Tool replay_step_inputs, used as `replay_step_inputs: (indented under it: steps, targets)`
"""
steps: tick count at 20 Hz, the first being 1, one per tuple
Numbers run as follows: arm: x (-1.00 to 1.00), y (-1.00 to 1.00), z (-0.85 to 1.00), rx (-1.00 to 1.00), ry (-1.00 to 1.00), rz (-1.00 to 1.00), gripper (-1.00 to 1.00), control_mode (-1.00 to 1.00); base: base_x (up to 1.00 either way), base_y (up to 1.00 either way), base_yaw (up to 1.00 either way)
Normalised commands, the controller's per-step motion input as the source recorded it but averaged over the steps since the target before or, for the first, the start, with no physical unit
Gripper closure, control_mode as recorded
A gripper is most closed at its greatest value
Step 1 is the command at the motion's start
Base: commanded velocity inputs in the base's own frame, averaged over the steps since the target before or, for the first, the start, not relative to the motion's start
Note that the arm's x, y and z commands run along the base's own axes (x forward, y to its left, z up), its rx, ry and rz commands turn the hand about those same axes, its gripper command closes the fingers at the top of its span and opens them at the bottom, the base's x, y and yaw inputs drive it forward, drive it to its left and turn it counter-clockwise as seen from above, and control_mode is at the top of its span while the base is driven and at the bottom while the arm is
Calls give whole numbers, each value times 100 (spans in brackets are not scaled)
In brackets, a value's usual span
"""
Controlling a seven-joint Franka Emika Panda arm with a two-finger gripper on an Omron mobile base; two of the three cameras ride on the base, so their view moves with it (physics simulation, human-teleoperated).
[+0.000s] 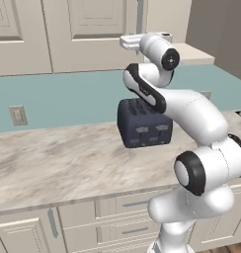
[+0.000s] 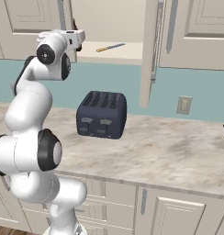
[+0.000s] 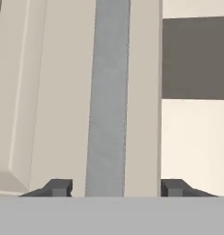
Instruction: The dining table condiment station is running low on ketchup. Refill the condiment station by opening the cabinet and taking the ketchup from the cabinet and placing it on the dining table.
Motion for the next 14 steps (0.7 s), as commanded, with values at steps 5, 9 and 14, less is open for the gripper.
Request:
replay_step_inputs:
  steps: [5,9,14]
  targets:
    - [41,26,-4,0,5,6,100,-100,0,0,0]
    - [3,69,-9,-8,-2,8,100,-100,0,0,0]
    - [-38,97,-2,-18,-12,6,100,-100,0,0,0]
